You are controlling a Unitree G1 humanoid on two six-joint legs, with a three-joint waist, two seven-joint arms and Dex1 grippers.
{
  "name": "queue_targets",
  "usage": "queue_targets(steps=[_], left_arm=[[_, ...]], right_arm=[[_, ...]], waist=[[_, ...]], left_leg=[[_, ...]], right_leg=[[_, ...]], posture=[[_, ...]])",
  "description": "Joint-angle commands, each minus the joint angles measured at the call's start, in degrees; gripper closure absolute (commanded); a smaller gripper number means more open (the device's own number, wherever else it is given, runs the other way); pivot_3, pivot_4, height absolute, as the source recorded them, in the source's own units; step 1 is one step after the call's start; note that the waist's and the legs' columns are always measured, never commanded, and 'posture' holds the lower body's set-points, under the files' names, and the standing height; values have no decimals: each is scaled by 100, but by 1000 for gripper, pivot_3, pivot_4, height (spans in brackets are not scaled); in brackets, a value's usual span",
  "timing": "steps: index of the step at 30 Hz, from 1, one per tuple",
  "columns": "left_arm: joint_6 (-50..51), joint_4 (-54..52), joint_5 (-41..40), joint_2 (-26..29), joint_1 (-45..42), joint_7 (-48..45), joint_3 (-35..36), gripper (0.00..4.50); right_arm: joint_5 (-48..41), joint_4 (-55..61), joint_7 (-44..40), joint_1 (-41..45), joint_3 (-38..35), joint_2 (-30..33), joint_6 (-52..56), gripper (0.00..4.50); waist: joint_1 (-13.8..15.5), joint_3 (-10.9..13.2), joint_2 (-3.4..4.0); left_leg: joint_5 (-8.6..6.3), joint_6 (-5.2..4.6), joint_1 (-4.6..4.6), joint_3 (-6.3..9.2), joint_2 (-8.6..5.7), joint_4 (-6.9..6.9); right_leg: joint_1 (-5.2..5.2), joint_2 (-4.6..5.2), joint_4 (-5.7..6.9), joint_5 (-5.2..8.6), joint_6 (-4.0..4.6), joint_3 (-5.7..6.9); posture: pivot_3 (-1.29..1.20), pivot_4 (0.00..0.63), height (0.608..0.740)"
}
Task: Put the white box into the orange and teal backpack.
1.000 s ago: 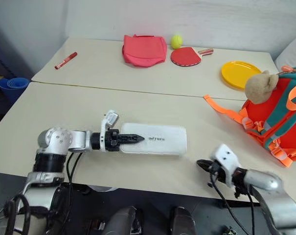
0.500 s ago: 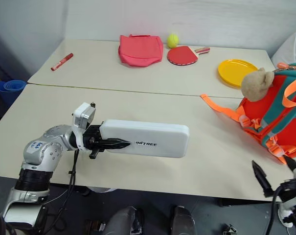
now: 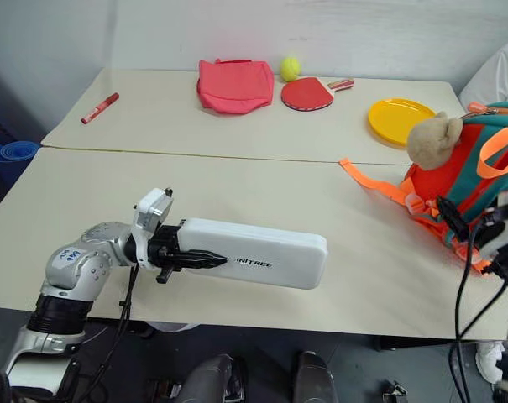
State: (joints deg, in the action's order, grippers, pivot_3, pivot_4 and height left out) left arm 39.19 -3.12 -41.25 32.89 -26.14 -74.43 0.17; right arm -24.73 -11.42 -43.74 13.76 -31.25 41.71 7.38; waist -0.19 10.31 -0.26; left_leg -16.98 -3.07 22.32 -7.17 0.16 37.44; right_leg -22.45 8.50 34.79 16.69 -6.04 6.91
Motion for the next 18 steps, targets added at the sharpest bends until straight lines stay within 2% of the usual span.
queue_targets(steps=[1,2,4,8,13,16,18], left_arm=[[263,-149,-598,-54,-127,334,625,3273],[241,-114,-575,-26,-120,347,672,3273],[238,-85,-551,70,-99,328,737,3273],[347,154,-576,379,-281,185,895,3273],[445,812,-724,588,-796,151,1239,3273],[360,1141,-714,666,-998,151,1482,3273],[283,1422,-595,817,-1094,55,1549,3273]], right_arm=[[-124,-138,-362,285,182,32,-267,2126],[-158,-122,-445,348,274,-15,-263,2560],[-272,72,-603,423,453,-110,-192,3146],[-698,1099,-780,430,971,-358,356,4402],[-1651,2784,-741,385,1640,-654,1365,4470],[-2598,3767,-578,171,1752,-559,2251,4470],[-3201,4365,-593,-96,1770,-256,2818,4470]], waist=[[14,0,0],[17,0,0],[9,0,0],[-40,0,0],[-70,2,-2],[-72,3,-2],[-55,3,-2]], left_leg=[[0,1,3,6,0,0],[1,1,3,11,1,0],[2,2,6,12,-1,1],[2,3,7,9,2,6],[6,15,7,15,9,-3],[4,16,14,16,9,-10],[3,16,16,17,7,-11]], right_leg=[[-1,0,1,0,0,3],[3,0,4,0,0,9],[5,0,14,0,0,14],[4,-5,19,-1,-2,12],[-3,-9,23,0,0,15],[-8,-8,14,0,0,16],[-7,-8,7,0,0,21]], posture=[[0,150,740],[0,150,740],[0,150,740],[0,150,740],[0,150,740],[0,150,740],[0,150,740]])
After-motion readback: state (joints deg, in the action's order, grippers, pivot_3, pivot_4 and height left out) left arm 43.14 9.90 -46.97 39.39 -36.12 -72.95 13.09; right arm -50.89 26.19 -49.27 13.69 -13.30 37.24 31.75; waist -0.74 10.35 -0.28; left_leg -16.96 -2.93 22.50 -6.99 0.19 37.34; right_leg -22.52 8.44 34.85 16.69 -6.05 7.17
